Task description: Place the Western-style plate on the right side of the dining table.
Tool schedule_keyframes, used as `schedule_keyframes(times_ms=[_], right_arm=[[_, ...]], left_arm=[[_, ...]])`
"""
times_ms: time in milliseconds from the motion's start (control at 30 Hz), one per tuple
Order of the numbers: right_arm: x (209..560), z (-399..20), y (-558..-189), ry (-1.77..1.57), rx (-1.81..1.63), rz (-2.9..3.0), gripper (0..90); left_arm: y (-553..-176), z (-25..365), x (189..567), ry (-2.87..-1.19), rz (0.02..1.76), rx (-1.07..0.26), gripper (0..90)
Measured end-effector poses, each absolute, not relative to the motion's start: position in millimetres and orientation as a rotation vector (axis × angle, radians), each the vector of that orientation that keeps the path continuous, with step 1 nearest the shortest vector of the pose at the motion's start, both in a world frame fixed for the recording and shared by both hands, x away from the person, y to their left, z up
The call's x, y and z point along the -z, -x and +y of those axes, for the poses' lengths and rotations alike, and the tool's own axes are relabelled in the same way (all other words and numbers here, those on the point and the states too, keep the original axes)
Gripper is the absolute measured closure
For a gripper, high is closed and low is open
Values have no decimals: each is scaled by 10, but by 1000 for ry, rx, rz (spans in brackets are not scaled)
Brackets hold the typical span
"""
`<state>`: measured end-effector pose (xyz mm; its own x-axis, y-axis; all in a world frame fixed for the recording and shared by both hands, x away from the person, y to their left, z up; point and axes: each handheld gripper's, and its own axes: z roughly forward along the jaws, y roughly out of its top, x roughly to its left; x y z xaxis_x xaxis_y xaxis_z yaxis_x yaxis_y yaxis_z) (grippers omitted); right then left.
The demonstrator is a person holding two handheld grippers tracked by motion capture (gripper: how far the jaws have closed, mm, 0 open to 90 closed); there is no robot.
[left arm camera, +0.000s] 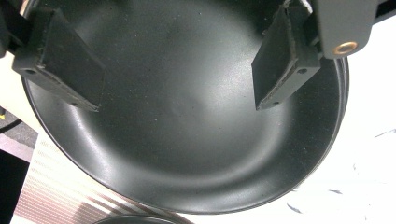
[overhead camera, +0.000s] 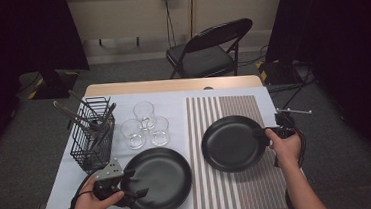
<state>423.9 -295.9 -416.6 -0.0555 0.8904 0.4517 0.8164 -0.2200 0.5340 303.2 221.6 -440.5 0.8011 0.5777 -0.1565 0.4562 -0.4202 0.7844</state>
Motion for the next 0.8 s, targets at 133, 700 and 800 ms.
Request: schedule_keyframes(times_ms=[133, 700, 800], right_arm=[[4182, -2967, -4244, -2095, -1141, 1892, 770], [4221, -2960, -4256, -2075, -1116, 1889, 750], [4227, -2961, -4255, -2082, -1109, 1886, 746]], left_arm=[[-3032, 2214, 4405, -2084, 766, -168, 168], [-3031, 2219, 4407, -2081, 770, -169, 168], [-3031, 2214, 4410, -2081, 770, -167, 168]])
